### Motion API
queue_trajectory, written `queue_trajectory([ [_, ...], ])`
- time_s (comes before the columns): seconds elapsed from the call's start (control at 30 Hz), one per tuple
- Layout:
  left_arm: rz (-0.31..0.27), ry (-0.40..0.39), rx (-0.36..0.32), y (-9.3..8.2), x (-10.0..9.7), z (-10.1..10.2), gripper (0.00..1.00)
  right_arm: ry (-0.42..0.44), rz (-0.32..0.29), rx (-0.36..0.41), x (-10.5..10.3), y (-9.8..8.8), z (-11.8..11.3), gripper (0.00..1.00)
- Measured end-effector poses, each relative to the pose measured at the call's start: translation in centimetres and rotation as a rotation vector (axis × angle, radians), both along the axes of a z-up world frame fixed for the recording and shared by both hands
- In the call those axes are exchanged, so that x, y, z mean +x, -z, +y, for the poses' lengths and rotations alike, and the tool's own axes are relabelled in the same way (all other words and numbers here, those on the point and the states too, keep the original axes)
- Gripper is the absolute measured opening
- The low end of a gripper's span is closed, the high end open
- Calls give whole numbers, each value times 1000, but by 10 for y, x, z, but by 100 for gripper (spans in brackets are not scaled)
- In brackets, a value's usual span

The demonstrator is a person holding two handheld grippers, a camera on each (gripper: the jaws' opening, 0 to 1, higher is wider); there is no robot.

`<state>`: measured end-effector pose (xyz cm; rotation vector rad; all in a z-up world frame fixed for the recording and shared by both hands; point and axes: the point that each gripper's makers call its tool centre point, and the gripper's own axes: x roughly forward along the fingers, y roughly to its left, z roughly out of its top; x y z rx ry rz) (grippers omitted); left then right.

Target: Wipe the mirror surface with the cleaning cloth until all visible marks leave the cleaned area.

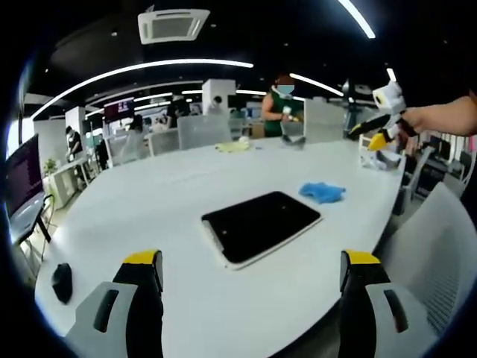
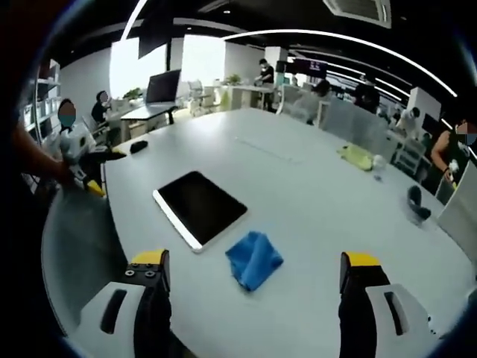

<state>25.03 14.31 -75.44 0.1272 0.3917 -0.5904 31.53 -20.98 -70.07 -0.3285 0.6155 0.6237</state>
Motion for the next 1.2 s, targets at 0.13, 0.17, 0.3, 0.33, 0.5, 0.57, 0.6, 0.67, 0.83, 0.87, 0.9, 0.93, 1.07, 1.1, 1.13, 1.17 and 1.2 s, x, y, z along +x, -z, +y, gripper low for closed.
queue_trajectory([
  [0.13,10,-5,9,2,1,2,99,-10,8,-12,10,-2,0,94],
  [0.17,8,-6,12,2,0,2,99,-14,6,-17,12,-2,0,94],
  [0.3,6,-10,14,3,0,4,99,-38,-5,-36,22,-6,5,94],
  [0.33,6,-10,14,3,0,4,99,-42,-6,-35,25,-7,6,94],
  [0.5,8,-14,15,3,1,4,99,-48,2,-42,39,-8,9,93],
  [0.57,7,-13,17,3,1,4,99,-49,2,-43,42,-7,10,93],
  [0.6,9,-14,17,4,1,4,99,-49,3,-47,44,-7,10,92],
  [0.67,13,-14,18,5,1,4,99,-53,1,-49,46,-6,12,92],
  [0.83,15,-11,23,5,1,4,99,-54,9,-36,49,0,16,88],
  [0.87,16,-13,23,5,1,4,99,-54,13,-37,48,3,17,87],
  [0.9,15,-13,26,5,1,4,99,-55,15,-36,47,5,18,86],
  [0.93,15,-13,26,5,1,4,99,-56,19,-35,48,8,19,85],
  [1.07,18,-13,28,6,1,4,99,-52,29,-16,49,20,20,79],
  [1.1,18,-13,27,6,1,4,99,-53,28,2,50,26,20,77],
  [1.13,17,-15,26,6,1,5,99,-46,39,10,50,31,19,76],
  [1.17,17,-16,26,6,1,5,99,-34,56,15,49,37,18,75],
  [1.2,16,-17,26,6,1,6,99,-30,62,16,49,42,18,74],
])
